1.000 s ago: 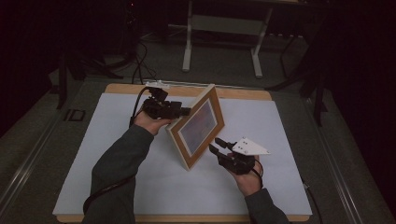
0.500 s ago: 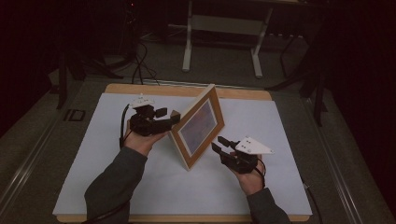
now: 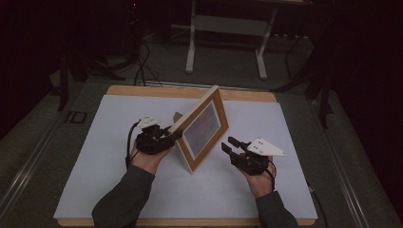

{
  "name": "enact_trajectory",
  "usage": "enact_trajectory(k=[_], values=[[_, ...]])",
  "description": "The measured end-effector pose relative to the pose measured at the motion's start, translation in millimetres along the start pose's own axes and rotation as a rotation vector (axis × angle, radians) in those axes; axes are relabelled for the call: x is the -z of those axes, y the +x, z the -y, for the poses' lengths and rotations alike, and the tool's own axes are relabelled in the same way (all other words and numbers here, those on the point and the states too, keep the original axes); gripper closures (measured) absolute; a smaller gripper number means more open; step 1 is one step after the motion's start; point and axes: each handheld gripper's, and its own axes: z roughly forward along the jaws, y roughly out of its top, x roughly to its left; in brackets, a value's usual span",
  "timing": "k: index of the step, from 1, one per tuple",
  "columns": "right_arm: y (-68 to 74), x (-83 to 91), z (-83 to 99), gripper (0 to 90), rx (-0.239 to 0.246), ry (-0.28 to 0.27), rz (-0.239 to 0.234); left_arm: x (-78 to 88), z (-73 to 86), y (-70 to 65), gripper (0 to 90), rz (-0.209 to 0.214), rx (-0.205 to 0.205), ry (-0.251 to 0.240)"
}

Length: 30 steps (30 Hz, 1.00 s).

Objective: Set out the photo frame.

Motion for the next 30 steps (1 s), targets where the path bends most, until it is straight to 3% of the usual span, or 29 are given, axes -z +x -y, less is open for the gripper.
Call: enact_trajectory(k=[4,13,17,19,23,25,26,30], values=[[-4.2,2.7,-0.4,61.7,-0.007,-0.006,0.011,0.5,-0.6,-0.8,69.1,0.011,-0.021,0.006],[-10.0,5.8,-0.4,61.6,-0.013,-0.004,0.021,0.6,-4.7,7.8,70.7,0.066,-0.014,0.027],[-12.8,6.1,-1.0,61.4,-0.007,0.002,0.026,1.9,-8.9,21.4,71.5,0.122,-0.01,0.045],[-13.9,6.1,-1.0,61.4,-0.005,0.008,0.028,2.0,-9.7,23.1,71.6,0.131,-0.015,0.049],[-21.5,4.8,0.9,61.3,-0.004,0.031,0.043,2.1,-15.4,34.9,71.8,0.204,-0.06,0.083],[-24.0,4.3,1.4,61.3,-0.007,0.037,0.048,2.1,-16.2,36.7,71.8,0.217,-0.064,0.088],[-27.9,3.6,1.9,61.3,-0.011,0.044,0.05,1.8,-18.3,40.7,71.8,0.247,-0.082,0.103],[-34.0,1.5,0.6,61.3,-0.009,0.059,0.061,0.3,-22.3,47.3,71.9,0.288,-0.098,0.127]])
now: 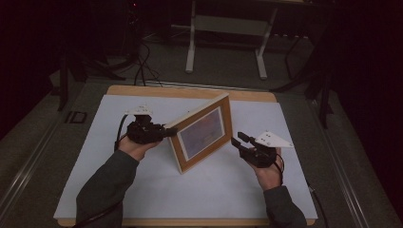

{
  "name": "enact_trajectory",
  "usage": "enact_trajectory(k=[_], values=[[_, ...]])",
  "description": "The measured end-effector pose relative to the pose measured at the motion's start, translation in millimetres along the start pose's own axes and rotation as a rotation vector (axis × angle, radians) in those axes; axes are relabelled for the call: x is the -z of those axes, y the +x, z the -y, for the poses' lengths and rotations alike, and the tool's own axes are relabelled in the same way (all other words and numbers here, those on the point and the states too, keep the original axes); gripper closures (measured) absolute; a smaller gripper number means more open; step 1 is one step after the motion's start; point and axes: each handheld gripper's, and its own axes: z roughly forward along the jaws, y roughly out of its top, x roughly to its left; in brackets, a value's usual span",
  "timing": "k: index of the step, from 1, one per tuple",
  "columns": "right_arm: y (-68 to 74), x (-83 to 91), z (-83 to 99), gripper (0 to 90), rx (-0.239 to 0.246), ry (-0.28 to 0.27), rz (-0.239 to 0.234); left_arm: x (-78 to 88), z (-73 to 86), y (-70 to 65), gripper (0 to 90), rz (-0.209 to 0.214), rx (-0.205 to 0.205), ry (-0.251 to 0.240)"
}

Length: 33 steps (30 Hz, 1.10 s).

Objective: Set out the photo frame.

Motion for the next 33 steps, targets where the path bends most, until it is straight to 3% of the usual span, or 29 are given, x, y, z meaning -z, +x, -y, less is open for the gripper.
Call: enact_trajectory(k=[8,11,12,13,14,19,25,26,27,29,33], values=[[-13.6,-11.7,-8.6,61.3,-0.002,0.032,-0.002,1.7,-6.1,16.0,72.3,0.063,-0.005,0.036],[-16.5,-15.2,-11.1,61.4,-0.008,0.038,-0.007,1.6,-6.8,16.1,71.8,0.056,-0.01,0.039],[-18.9,-18.7,-13.8,61.3,-0.011,0.04,-0.007,1.6,-6.5,13.3,71.3,0.028,-0.017,0.038],[-18.9,-18.7,-13.8,61.3,-0.011,0.04,-0.007,1.6,-6.5,13.3,71.0,0.028,-0.017,0.038],[-20.4,-21.7,-16.8,60.9,-0.011,0.044,-0.007,1.6,-5.4,10.1,68.7,-0.013,-0.014,0.032],[-26.3,-29.3,-24.2,58.9,-0.004,0.054,-0.01,3.8,0.2,5.0,58.2,-0.062,0.011,-0.009],[-43.6,-45.7,-30.5,55.1,-0.037,0.075,-0.032,8.0,13.6,-9.3,57.5,-0.132,0.026,-0.066],[-47.0,-49.4,-30.9,54.3,-0.04,0.086,-0.029,8.4,18.6,-13.1,57.5,-0.16,0.027,-0.076],[-47.0,-49.4,-30.9,54.3,-0.04,0.086,-0.029,8.4,18.6,-13.1,57.5,-0.16,0.027,-0.076],[-52.9,-56.9,-32.4,52.5,-0.053,0.094,-0.039,6.2,26.6,-17.9,57.9,-0.21,0.02,-0.073],[-60.8,-68.2,-35.6,49.6,-0.062,0.105,-0.064,2.0,35.5,-24.0,59.4,-0.252,0.028,-0.072]])
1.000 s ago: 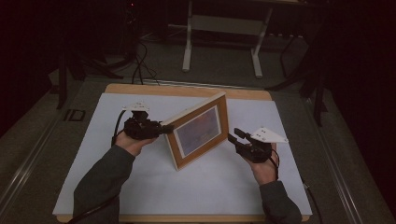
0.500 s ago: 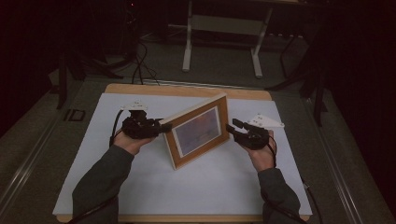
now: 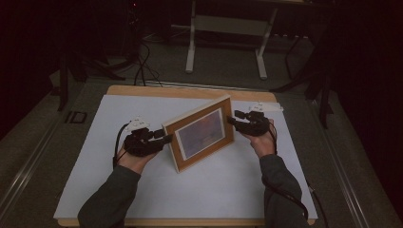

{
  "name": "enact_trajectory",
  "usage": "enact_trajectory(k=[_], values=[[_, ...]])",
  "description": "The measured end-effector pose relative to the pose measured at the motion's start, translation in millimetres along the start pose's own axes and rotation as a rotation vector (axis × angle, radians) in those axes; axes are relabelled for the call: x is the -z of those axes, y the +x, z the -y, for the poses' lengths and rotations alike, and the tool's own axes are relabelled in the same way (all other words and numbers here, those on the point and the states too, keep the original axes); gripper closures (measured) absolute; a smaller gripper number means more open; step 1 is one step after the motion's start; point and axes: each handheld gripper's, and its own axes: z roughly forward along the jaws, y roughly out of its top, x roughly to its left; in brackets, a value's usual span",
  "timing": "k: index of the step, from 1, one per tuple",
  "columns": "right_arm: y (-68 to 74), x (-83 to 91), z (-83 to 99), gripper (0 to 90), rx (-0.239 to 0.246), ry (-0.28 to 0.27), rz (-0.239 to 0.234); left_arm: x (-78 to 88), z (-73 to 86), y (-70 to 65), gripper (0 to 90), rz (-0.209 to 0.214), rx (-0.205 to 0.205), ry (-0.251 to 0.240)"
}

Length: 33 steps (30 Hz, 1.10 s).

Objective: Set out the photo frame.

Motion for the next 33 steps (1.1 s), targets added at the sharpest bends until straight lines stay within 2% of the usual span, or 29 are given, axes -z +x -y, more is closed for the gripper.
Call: enact_trajectory(k=[5,8,10,11,18,20,21,26,27,33], values=[[-7.4,-11.5,-5.8,40.8,-0.006,-0.002,-0.006,-5.2,8.2,-6.8,60.0,-0.038,-0.012,0.026],[-10.5,-15.0,-6.6,37.6,-0.009,0.004,-0.018,-8.3,9.9,-8.5,61.7,-0.043,-0.017,0.038],[-13.2,-19.3,-6.9,34.2,-0.009,0.02,-0.037,-10.5,11.0,-9.1,63.4,-0.051,-0.023,0.047],[-15.0,-23.7,-7.3,33.5,-0.003,0.033,-0.065,-11.8,11.5,-9.0,64.2,-0.048,-0.017,0.051],[-19.5,-32.6,-10.9,33.4,-0.011,0.036,-0.125,-13.1,9.7,-8.8,67.4,-0.05,-0.007,0.048],[-21.1,-33.8,-11.7,33.4,-0.022,0.035,-0.136,-14.1,9.1,-8.9,68.7,-0.049,-0.007,0.049],[-23.7,-34.9,-11.6,35.0,-0.036,0.025,-0.16,-14.9,8.3,-9.0,69.1,-0.047,-0.005,0.049],[-27.0,-37.7,-10.8,36.1,-0.046,0.025,-0.177,-14.6,9.0,-7.6,70.0,-0.038,0.003,0.044],[-27.9,-38.6,-10.0,36.5,-0.045,0.021,-0.201,-14.8,8.6,-7.4,70.1,-0.035,0.004,0.046],[-32.0,-39.3,-8.5,41.8,-0.064,0.018,-0.214,-14.9,8.1,-6.0,70.3,-0.025,0.002,0.048]])
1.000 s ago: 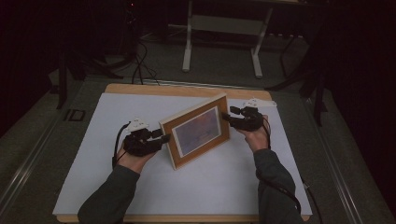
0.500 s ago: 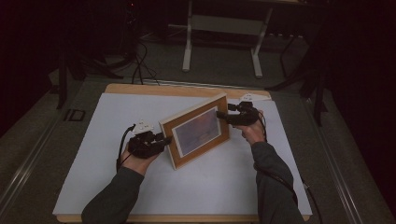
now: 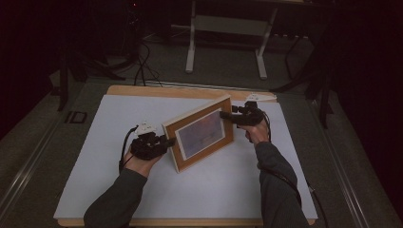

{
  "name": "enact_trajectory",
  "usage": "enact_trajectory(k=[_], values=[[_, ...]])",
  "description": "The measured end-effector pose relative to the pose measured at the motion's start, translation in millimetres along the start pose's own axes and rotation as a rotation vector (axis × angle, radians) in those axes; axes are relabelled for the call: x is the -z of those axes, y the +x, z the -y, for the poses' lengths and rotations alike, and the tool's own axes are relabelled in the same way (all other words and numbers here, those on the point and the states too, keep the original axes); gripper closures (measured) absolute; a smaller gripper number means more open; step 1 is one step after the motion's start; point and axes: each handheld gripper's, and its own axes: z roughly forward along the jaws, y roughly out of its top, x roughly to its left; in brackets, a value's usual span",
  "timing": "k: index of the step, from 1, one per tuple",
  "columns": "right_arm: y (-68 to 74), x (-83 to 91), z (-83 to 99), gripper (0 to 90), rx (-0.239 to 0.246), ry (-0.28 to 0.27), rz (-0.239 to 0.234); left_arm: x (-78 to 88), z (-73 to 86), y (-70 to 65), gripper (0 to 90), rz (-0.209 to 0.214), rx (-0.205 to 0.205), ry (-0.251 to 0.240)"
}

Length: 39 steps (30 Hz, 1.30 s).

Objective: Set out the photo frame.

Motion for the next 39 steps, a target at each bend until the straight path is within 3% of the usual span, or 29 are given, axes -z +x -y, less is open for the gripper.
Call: enact_trajectory(k=[22,39], values=[[3.4,4.8,-0.2,46.7,-0.018,0.019,0.046,-4.6,-5.0,14.7,70.6,0.03,0.032,-0.008],[7.0,17.6,5.2,54.9,-0.026,0.02,0.08,-13.9,-14.9,38.7,69.7,0.095,0.058,-0.015]])
